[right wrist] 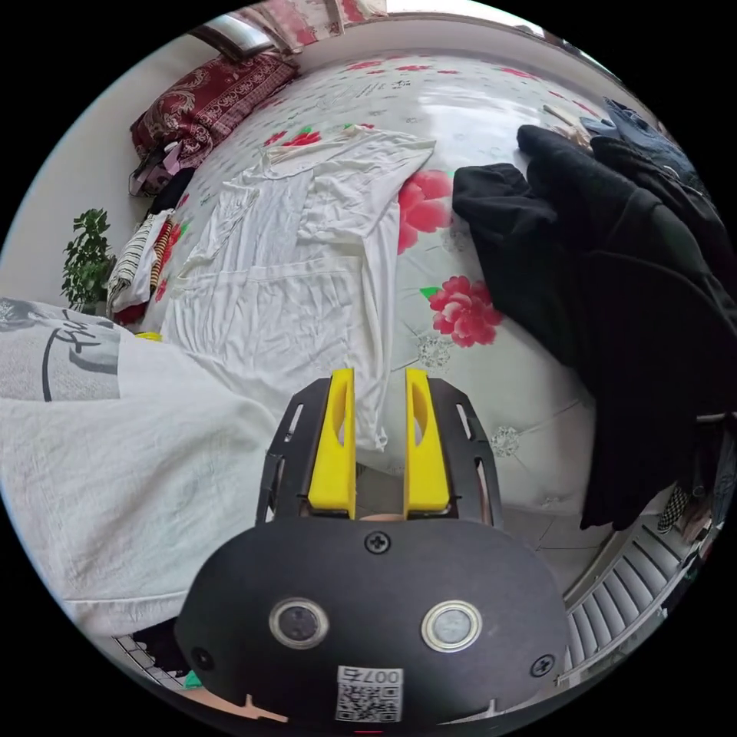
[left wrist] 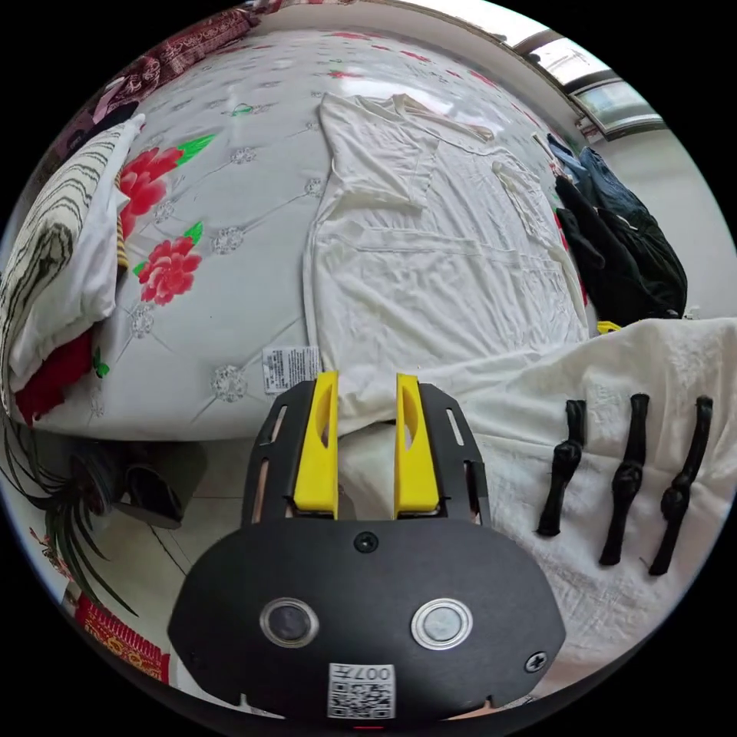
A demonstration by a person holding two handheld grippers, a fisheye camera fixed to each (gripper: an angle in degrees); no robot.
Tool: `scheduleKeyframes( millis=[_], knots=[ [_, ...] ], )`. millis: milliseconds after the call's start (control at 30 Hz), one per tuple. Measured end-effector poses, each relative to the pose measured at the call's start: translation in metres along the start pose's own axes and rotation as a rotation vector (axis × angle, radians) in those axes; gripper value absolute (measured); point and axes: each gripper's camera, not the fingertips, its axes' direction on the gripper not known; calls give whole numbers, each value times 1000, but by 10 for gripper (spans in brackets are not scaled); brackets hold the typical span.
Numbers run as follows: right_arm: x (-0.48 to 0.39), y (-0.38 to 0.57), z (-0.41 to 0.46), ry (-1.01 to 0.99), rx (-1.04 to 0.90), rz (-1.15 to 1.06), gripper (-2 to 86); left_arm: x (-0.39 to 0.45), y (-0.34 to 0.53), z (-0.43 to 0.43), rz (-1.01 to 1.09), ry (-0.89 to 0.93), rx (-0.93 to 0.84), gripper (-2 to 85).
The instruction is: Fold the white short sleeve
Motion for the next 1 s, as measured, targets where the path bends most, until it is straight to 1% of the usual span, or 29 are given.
scheduleKeyframes(
  millis=[33, 100, 167, 233, 333, 400, 500, 533, 567, 600, 633, 700, 733, 767, 800, 900, 967, 1000],
  knots=[
    [0, 0, 2, -1, -14, -4, 89, 0, 5, 2, -9, 6, 9, 119],
    [-4, -2, 12, -4, -59, -40, 90, 5, 9, 0, -11, -37, 39, 118],
    [-12, -5, 20, -3, -112, -98, 88, 17, 6, -3, 46, -118, 14, 117],
    [-20, -7, 26, 24, -170, -146, 86, 27, 3, -7, 98, -161, -11, 122],
    [-20, -10, 21, 71, -170, -166, 75, 29, 8, -26, 98, -225, 37, 110],
    [-9, -13, 14, 54, -173, -138, 59, 19, 11, -36, 62, -211, 52, 114],
    [3, -16, 6, 39, -183, -131, 32, 0, 13, -39, 15, -147, 4, 123],
    [5, -17, 5, 25, -188, -131, 26, -4, 12, -34, 13, -132, -37, 120],
    [11, -19, 2, 2, -198, -123, 19, -6, 9, -30, 17, -143, -82, 109],
    [17, -21, -3, -20, -203, -112, 13, -5, 7, -31, 24, -172, -84, 103],
    [20, -22, -5, -32, -205, -107, 10, -3, 3, -33, 58, -246, -114, 81],
    [35, -23, -16, -103, -201, -86, 4, -3, -2, -37, 125, -286, -156, 50],
    [39, -23, -19, -127, -198, -82, 3, -6, -4, -42, 161, -269, -159, 29],
    [47, -24, -26, -172, -187, -69, 1, -13, -7, -51, 178, -208, -148, 6],
    [55, -24, -35, -210, -172, -57, 0, -18, -9, -55, 174, -180, -150, 3],
    [76, -28, -61, -325, -114, -18, -1, -44, -24, -87, 143, -2, -110, -7],
    [91, -33, -79, -395, -65, 23, -1, -68, -41, -118, 112, 164, -48, -8],
    [101, -38, -90, -450, -33, 53, -1, -74, -47, -125, 109, 215, -37, -9]
  ],
)
